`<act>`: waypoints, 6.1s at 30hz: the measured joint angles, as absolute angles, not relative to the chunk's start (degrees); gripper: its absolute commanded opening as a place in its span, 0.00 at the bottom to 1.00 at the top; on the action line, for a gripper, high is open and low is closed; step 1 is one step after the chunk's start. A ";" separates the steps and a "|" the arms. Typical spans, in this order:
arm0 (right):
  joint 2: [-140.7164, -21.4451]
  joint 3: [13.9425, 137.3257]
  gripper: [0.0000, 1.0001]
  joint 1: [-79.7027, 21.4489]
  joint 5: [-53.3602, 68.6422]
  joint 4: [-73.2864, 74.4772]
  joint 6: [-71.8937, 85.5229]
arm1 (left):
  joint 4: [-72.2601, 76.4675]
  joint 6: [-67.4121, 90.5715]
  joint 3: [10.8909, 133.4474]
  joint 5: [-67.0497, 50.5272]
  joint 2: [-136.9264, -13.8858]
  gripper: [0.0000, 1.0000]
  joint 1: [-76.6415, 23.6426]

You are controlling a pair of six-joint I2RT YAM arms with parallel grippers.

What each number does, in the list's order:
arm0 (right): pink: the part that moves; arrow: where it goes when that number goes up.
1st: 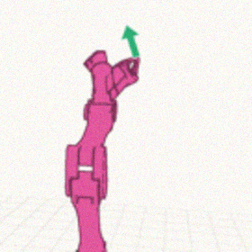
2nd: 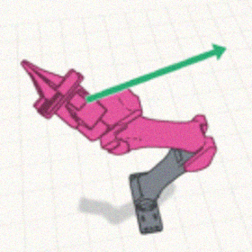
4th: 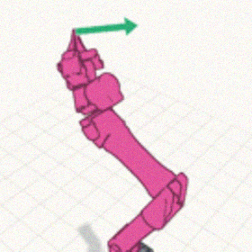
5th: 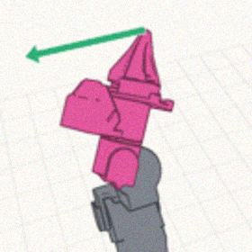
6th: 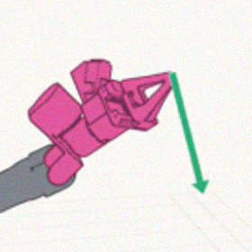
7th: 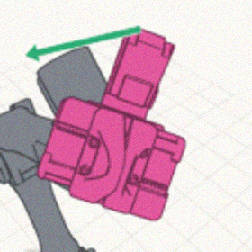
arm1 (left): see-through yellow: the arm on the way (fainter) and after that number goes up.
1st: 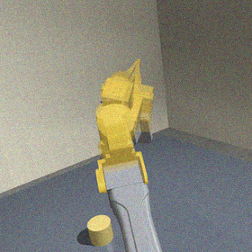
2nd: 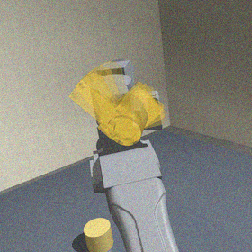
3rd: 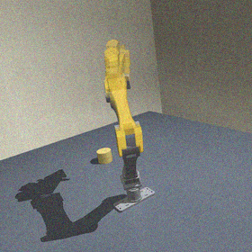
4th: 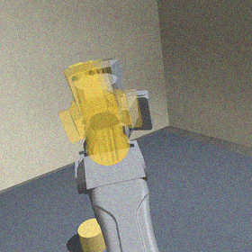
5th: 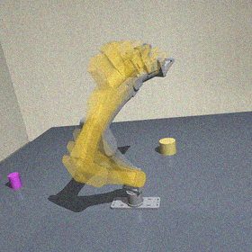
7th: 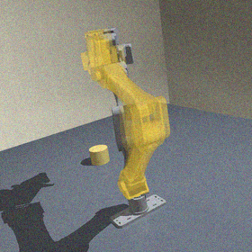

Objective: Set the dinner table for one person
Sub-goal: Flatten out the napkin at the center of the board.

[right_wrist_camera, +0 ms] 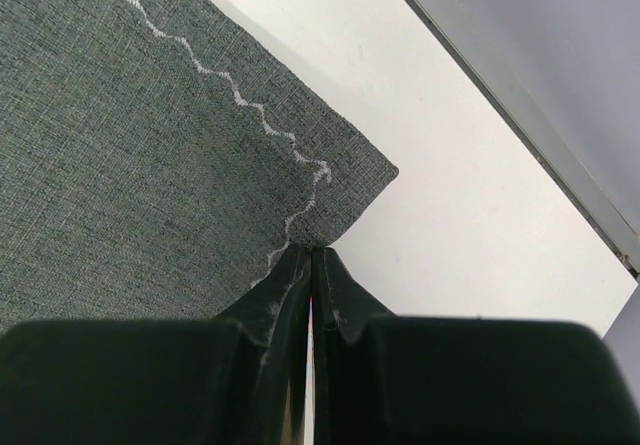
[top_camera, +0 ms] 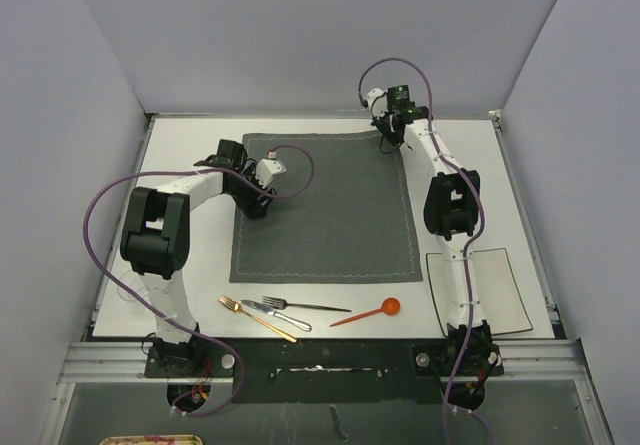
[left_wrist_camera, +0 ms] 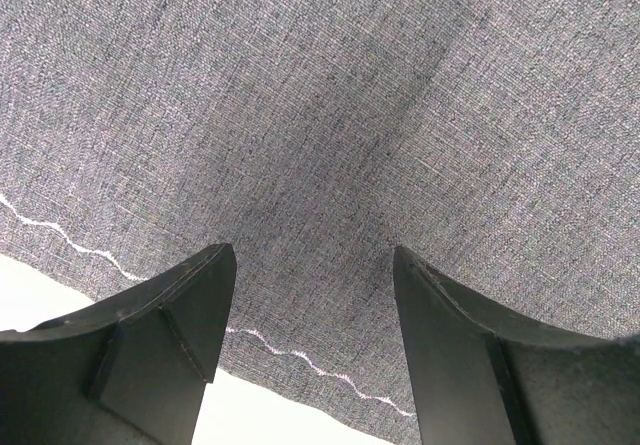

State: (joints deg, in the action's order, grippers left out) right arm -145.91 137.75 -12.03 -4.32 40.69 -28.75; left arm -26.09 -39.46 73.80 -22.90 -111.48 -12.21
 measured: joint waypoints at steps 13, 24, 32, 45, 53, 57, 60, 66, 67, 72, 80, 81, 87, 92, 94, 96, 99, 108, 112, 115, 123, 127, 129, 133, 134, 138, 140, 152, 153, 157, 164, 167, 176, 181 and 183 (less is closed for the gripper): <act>-146.10 137.78 0.00 -12.03 -7.31 40.38 -28.95 | -26.59 -39.51 74.87 -22.98 -112.62 0.75 -12.21; -146.10 135.09 0.00 -10.94 -9.85 39.59 -28.91 | -26.87 -39.22 75.70 -23.00 -112.64 0.92 -12.21; -146.08 134.04 0.00 -10.15 -10.09 39.46 -28.71 | -26.85 -38.48 77.12 -23.05 -112.64 0.93 -12.21; -145.88 133.08 0.43 -10.15 -10.48 38.19 -28.23 | -26.92 -37.30 77.84 -23.44 -112.64 0.93 -12.21; -143.96 129.69 0.49 -10.15 -11.79 36.32 -27.33 | -25.45 -35.57 77.84 -23.83 -112.57 0.93 -11.88; -140.49 126.80 0.45 -10.17 -10.61 36.45 -24.88 | -25.02 -34.81 77.84 -24.56 -112.51 0.91 -11.38; -136.09 123.50 0.31 -10.15 -6.76 37.10 -22.35 | -25.08 -34.48 77.84 -25.74 -112.38 0.89 -10.94; -128.60 116.60 0.16 -10.15 8.40 39.88 -17.52 | -25.02 -33.89 76.69 -27.31 -112.14 0.88 -10.26; -128.05 115.79 0.13 -10.15 11.57 40.62 -17.10 | -24.99 -33.80 76.09 -27.51 -111.96 0.88 -10.11; -128.64 113.75 0.00 -10.17 25.17 47.70 -16.58 | -25.21 -33.69 73.52 -28.03 -110.89 0.87 -9.19; -129.16 109.21 0.00 -11.77 30.50 53.65 -19.66 | -25.17 -33.69 72.10 -28.84 -108.29 0.86 -8.14; -129.16 108.75 0.00 -12.12 30.28 54.61 -20.18 | -25.15 -33.69 71.99 -28.97 -108.18 0.86 -8.14; -129.16 108.68 0.00 -15.20 26.81 57.52 -22.39 | -25.41 -33.74 71.57 -29.23 -108.09 0.85 -8.14; -129.21 108.71 0.00 -17.19 23.46 58.28 -23.09 | -25.63 -33.76 71.35 -29.36 -108.09 0.84 -8.14; -129.29 108.97 0.00 -17.47 22.52 58.63 -23.16 | -25.91 -33.78 71.33 -29.43 -108.12 0.83 -8.14; -129.99 110.04 0.00 -17.52 21.61 58.87 -23.14 | -26.30 -33.89 71.31 -29.45 -108.12 0.82 -8.14; -131.48 111.35 0.00 -17.52 20.32 58.76 -23.09 | -27.38 -34.26 71.29 -29.50 -108.12 0.82 -8.14; -134.15 114.21 0.00 -17.72 16.97 59.35 -22.90 | -30.35 -35.79 70.91 -29.50 -108.12 0.80 -8.14; -134.80 115.83 0.00 -17.72 16.16 59.44 -22.90 | -31.68 -36.64 70.08 -29.50 -108.12 0.79 -8.16; -134.91 116.42 0.00 -17.72 15.49 59.61 -22.90 | -32.36 -37.23 69.69 -29.50 -108.12 0.79 -8.16; -136.22 119.59 0.00 -17.74 14.41 60.03 -22.94 | -32.45 -38.70 68.86 -29.50 -107.63 0.77 -8.21; -136.90 120.01 0.00 -17.74 13.89 60.25 -22.94 | -32.47 -39.22 67.85 -29.52 -106.91 0.77 -8.21; -137.16 120.36 0.00 -17.74 13.74 60.38 -22.94 | -32.49 -39.46 66.76 -29.52 -106.00 0.77 -8.21; -137.82 120.88 0.00 -17.74 13.41 60.36 -22.94 | -33.76 -39.57 65.43 -29.50 -104.73 0.76 -8.34; -137.88 120.88 0.00 -17.74 13.28 60.36 -22.94 | -34.04 -39.62 65.39 -29.47 -104.66 0.76 -8.40; -138.54 121.12 0.00 -17.74 13.08 60.40 -22.94 | -34.15 -39.75 64.99 -29.30 -104.33 0.76 -8.54; -138.54 121.30 0.00 -17.74 13.04 60.36 -22.92 | -34.13 -39.72 64.99 -29.17 -104.31 0.76 -8.54; -137.99 119.83 0.00 -17.34 12.58 59.22 -23.20 | -34.06 -39.70 65.01 -28.95 -104.31 0.75 -8.54; -137.91 119.63 0.00 -17.28 12.62 59.11 -23.20 | -34.04 -39.68 65.01 -28.93 -104.31 0.75 -8.54; -137.23 118.32 0.00 -17.08 12.60 58.72 -23.51 | -34.06 -39.68 65.12 -28.75 -104.31 0.75 -8.54; -135.15 114.76 0.00 -16.80 11.77 58.43 -24.34 | -34.26 -39.62 67.02 -27.46 -105.12 0.75 -8.47; -134.50 113.73 0.00 -16.73 11.33 58.39 -24.73 | -34.28 -39.51 67.94 -27.42 -105.75 0.75 -8.47; -134.26 113.54 0.00 -16.53 11.09 58.87 -24.91 | -35.05 -39.44 68.20 -27.42 -105.97 0.75 -8.47; -134.85 114.93 0.00 -16.56 10.90 60.14 -24.88 | -35.70 -39.44 68.20 -27.42 -105.97 0.74 -8.47; -134.89 115.20 0.00 -16.60 10.66 60.36 -24.91 | -36.12 -39.46 68.20 -27.42 -105.97 0.74 -8.47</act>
State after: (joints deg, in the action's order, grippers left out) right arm -134.89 115.20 -16.60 10.66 60.36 -24.91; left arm -36.12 -39.46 68.20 -27.42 -105.97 -8.47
